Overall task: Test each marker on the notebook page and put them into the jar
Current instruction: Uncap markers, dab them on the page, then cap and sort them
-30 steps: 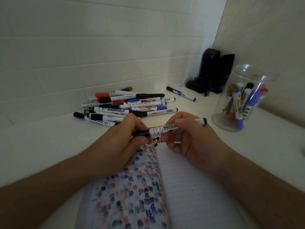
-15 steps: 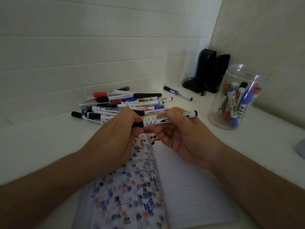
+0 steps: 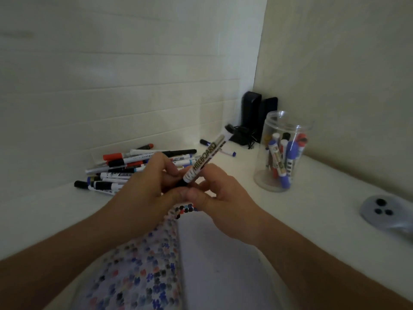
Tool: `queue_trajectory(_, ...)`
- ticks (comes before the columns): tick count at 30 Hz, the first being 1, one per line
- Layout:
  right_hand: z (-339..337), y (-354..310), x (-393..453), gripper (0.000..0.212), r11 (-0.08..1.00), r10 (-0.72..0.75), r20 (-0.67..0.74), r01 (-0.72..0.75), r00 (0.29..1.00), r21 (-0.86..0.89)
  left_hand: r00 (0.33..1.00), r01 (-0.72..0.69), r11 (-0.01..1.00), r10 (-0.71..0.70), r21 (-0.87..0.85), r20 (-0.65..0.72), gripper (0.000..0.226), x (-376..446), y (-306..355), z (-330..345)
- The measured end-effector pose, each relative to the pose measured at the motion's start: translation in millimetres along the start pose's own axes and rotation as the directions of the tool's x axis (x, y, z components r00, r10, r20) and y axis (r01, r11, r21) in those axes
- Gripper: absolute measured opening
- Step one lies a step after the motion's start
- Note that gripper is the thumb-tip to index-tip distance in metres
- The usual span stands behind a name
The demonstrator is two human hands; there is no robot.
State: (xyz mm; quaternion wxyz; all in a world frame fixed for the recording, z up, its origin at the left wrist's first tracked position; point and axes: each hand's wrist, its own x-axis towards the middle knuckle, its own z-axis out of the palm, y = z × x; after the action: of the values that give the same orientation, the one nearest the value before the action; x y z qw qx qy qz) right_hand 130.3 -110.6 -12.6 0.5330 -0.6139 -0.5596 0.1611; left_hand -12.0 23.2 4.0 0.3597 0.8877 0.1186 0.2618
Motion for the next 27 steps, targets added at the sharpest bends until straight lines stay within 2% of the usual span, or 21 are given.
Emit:
queue_trajectory(1,0,4,0,0.021,1.0,0.012,-0.032,-0.011,0.999,0.021,1.0,0.018,1.0,-0.018,0.012,-0.016,0.029,7,4,3)
queue_trajectory(4,-14,6,1,0.02,0.993,0.065,-0.131,-0.05,0.989,0.11,0.999,0.037,0.977,-0.041,0.211,0.014,0.024,23,6,4)
queue_trajectory(6,-28,6,0,0.021,0.992,0.082,-0.15,-0.066,0.985,0.108,0.999,0.049,0.952,-0.04,0.303,-0.035,0.019,30,-4,0)
queue_trajectory(9,-43,8,0,0.027,0.999,0.045,-0.196,-0.05,0.98,-0.019,0.991,0.072,0.902,-0.015,0.425,-0.136,0.012,28,-29,-3)
queue_trajectory(12,-58,-6,3,0.034,0.992,-0.07,-0.322,0.033,0.944,-0.119,0.998,0.045,0.836,-0.016,0.547,-0.059,0.021,18,-53,-5)
queue_trajectory(14,-74,-28,5,0.027,0.987,-0.161,-0.505,0.149,0.848,-0.064,1.0,-0.001,0.803,-0.001,0.596,0.002,0.034,15,-61,-7)
queue_trajectory(16,-103,-48,10,0.012,0.976,-0.191,-0.688,0.208,0.7,-0.06,1.0,-0.015,0.792,0.0,0.61,0.025,0.047,16,-66,-7)
queue_trajectory(18,-140,-62,15,0.005,0.975,-0.221,-0.758,0.166,0.614,-0.15,0.999,-0.027,0.784,0.009,0.62,0.032,0.054,17,-69,-6)
queue_trajectory(19,-159,-65,17,0.006,0.967,-0.247,-0.757,0.11,0.604,-0.228,0.999,-0.029,0.778,0.014,0.628,0.029,0.053,18,-72,-4)
queue_trajectory(21,-193,-69,21,0.01,0.911,-0.289,-0.697,-0.035,0.656,-0.411,1.0,-0.024,0.761,0.024,0.649,0.01,0.045,18,-77,0)
queue_trajectory(23,-217,-73,25,0.013,0.784,-0.289,-0.591,-0.168,0.753,-0.598,0.999,-0.02,0.746,0.032,0.666,-0.006,0.039,18,-81,4)
queue_trajectory(25,-232,-71,31,0.016,0.553,-0.304,-0.426,-0.206,0.852,-0.807,0.999,-0.018,0.737,0.038,0.675,-0.015,0.035,19,-81,7)
queue_trajectory(27,-233,-66,40,0.02,0.344,-0.204,-0.261,-0.18,0.944,-0.922,0.998,-0.008,0.75,0.049,0.661,-0.043,0.029,19,-81,8)
